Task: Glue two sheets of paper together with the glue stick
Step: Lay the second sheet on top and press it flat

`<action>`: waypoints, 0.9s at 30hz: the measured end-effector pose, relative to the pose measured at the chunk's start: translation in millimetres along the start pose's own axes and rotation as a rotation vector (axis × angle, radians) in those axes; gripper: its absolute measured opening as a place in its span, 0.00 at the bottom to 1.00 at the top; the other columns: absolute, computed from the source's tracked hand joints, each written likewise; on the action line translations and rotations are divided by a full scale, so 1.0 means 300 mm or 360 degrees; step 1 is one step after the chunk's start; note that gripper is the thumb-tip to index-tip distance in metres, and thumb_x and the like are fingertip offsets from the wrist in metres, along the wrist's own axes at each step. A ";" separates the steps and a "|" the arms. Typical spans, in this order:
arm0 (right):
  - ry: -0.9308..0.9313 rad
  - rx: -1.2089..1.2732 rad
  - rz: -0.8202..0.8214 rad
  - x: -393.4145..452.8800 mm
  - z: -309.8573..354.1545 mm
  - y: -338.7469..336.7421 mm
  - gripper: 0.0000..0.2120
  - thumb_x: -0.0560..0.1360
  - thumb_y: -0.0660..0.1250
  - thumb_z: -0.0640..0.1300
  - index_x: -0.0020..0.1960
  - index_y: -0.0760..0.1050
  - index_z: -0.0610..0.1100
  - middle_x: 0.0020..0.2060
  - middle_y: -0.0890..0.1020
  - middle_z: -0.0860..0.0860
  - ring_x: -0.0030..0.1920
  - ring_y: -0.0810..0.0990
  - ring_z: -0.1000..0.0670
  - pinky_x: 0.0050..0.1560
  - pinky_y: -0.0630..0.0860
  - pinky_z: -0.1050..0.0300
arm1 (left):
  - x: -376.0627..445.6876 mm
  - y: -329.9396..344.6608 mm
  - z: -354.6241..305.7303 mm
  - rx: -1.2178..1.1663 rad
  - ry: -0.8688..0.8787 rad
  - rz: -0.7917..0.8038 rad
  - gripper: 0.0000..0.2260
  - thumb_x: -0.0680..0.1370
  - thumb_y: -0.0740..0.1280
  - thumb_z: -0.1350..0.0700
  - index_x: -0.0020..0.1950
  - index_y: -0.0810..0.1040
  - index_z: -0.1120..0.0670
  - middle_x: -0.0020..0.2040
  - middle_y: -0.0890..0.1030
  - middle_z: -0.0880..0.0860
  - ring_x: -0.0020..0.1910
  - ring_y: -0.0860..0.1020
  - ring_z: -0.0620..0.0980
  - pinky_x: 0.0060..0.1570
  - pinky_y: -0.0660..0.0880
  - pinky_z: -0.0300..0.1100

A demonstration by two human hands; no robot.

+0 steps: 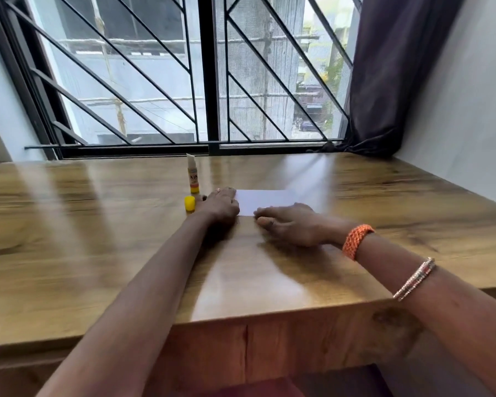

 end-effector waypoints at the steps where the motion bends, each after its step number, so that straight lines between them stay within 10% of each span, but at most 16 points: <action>1: 0.0014 0.0165 -0.0123 0.013 -0.014 -0.049 0.21 0.81 0.56 0.51 0.72 0.66 0.50 0.69 0.73 0.51 0.71 0.68 0.48 0.72 0.60 0.48 | 0.010 -0.006 0.001 -0.0065 0.0006 0.0023 0.23 0.79 0.50 0.56 0.75 0.57 0.54 0.76 0.60 0.54 0.75 0.58 0.53 0.71 0.53 0.49; 6: 0.0204 0.0728 -0.0655 0.127 -0.128 -0.222 0.19 0.74 0.58 0.32 0.64 0.72 0.41 0.52 0.83 0.42 0.54 0.79 0.45 0.48 0.73 0.59 | 0.068 -0.063 0.004 -0.0097 -0.0121 -0.0078 0.20 0.78 0.54 0.56 0.70 0.65 0.56 0.70 0.69 0.60 0.70 0.65 0.59 0.69 0.64 0.52; 27: 0.0089 0.0240 -0.0528 0.277 -0.125 -0.124 0.17 0.74 0.61 0.38 0.62 0.74 0.43 0.55 0.80 0.44 0.56 0.77 0.44 0.61 0.73 0.44 | 0.102 -0.084 -0.012 -0.0188 -0.0192 -0.0457 0.12 0.77 0.60 0.58 0.60 0.70 0.57 0.62 0.74 0.59 0.63 0.69 0.60 0.59 0.67 0.52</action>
Point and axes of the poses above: each hand's wrist, its own x-axis towards the middle knuckle, its own y-axis out of the palm, z = x × y, the point moved 8 cm from there along x, towards the middle knuckle
